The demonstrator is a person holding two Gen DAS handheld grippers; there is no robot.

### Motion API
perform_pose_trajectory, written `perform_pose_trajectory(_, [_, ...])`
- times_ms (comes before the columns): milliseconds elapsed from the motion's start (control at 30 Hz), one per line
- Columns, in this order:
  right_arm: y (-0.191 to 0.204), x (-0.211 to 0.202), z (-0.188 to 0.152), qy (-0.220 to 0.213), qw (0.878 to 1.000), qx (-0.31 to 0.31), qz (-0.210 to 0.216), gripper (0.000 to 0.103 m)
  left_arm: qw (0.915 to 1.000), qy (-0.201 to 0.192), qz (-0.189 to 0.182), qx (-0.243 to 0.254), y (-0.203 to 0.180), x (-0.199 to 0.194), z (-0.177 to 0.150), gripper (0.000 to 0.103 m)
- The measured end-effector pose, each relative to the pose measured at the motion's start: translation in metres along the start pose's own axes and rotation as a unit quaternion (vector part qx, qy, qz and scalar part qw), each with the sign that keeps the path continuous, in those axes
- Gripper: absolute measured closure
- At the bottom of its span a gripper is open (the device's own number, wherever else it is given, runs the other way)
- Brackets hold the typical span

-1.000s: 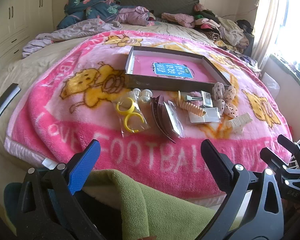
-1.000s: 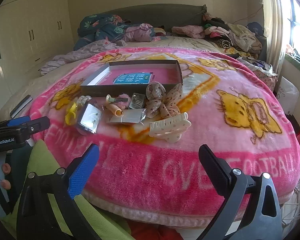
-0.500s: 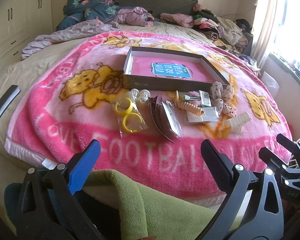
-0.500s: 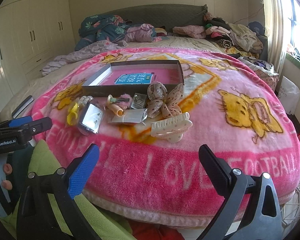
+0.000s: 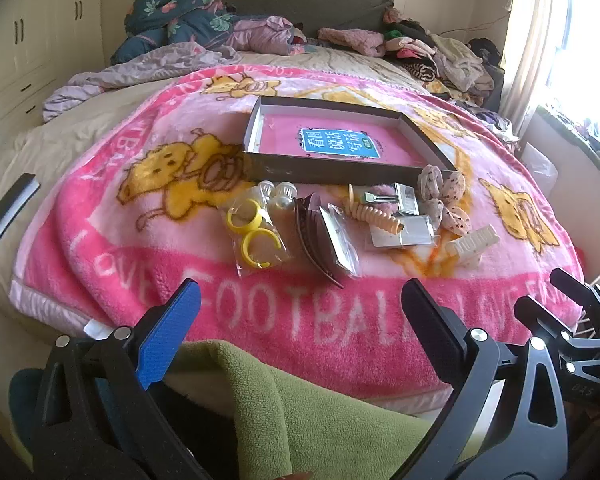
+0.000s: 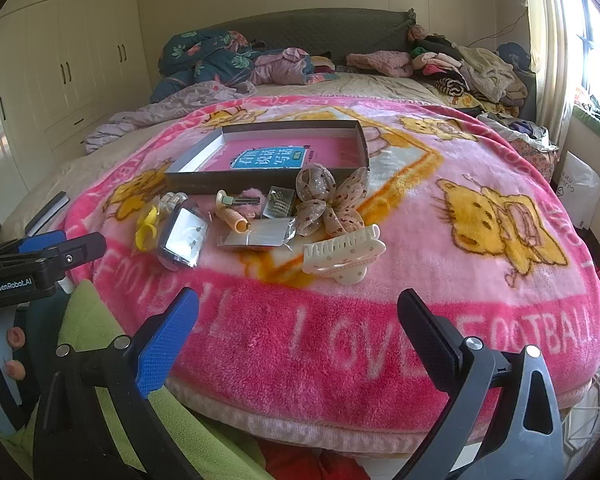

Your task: Organize jewelry

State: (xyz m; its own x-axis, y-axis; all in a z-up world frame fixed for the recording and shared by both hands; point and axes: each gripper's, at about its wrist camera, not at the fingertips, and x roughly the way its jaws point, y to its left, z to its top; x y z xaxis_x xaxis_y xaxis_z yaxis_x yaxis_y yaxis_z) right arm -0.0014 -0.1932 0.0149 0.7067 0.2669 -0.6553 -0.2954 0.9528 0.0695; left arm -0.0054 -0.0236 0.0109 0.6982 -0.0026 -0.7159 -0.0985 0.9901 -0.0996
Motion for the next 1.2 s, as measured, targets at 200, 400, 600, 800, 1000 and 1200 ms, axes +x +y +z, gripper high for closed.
perform_pose_trajectory(200, [-0.002,-0.002,0.0,-0.001,1.0,0.001,0.0,0.004,1.0,0.0,-0.002,0.0,0.0,0.0,0.001,0.009])
perform_pose_trajectory(400, [-0.003,-0.002,0.0,0.0,1.0,0.001,0.001,0.004,1.0,0.0,0.0,0.0,0.002,0.001,0.0,0.009])
perform_pose_trajectory(600, [0.003,0.0,0.004,0.002,1.0,-0.003,0.009,0.004,1.0,-0.001,0.0,-0.002,0.004,0.002,0.002,0.009])
perform_pose_trajectory(800, [0.011,0.007,0.01,0.01,1.0,-0.01,0.024,0.004,1.0,0.0,0.002,-0.007,0.011,0.005,0.005,0.009])
perform_pose_trajectory(1000, [0.007,0.018,0.014,0.019,0.999,-0.009,0.027,0.004,0.9997,0.003,0.01,-0.023,0.027,0.009,0.006,0.009])
perform_pose_trajectory(1200, [0.003,0.029,0.019,0.023,0.999,-0.009,0.023,0.004,0.9992,0.016,0.008,-0.036,0.042,0.016,0.005,0.009])
